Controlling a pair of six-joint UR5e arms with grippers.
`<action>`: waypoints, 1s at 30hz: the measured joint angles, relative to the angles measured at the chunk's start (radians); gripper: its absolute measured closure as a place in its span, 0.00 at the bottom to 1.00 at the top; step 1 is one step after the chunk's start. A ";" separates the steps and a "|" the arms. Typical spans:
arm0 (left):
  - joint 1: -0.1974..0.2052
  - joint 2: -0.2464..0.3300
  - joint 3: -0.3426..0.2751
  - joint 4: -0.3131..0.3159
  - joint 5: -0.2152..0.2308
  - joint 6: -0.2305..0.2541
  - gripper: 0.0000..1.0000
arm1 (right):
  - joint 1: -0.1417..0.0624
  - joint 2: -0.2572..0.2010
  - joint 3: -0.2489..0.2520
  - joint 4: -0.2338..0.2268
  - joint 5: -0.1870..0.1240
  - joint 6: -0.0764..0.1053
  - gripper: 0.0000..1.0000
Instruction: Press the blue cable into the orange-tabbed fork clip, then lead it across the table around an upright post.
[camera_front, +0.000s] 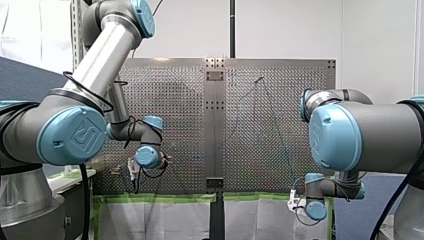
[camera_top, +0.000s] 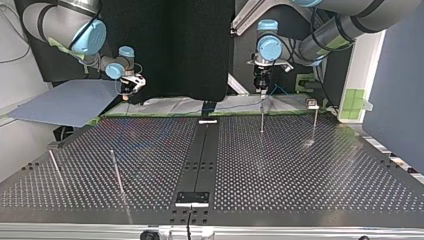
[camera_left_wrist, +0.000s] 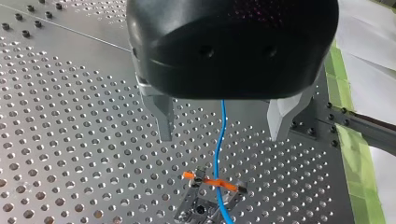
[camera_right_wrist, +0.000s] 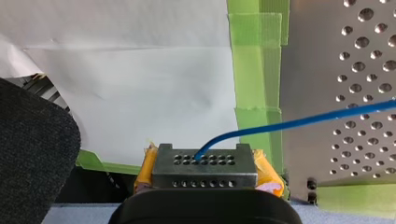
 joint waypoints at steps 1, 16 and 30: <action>0.000 0.000 0.000 0.000 0.000 0.000 0.00 | 0.000 0.000 0.000 0.000 0.000 0.000 1.00; -0.001 0.000 0.000 -0.048 -0.077 -0.007 0.00 | 0.002 0.000 0.000 0.000 -0.001 0.004 1.00; -0.001 0.000 0.000 -0.084 -0.140 -0.002 0.00 | 0.006 0.000 0.000 0.003 -0.002 0.000 1.00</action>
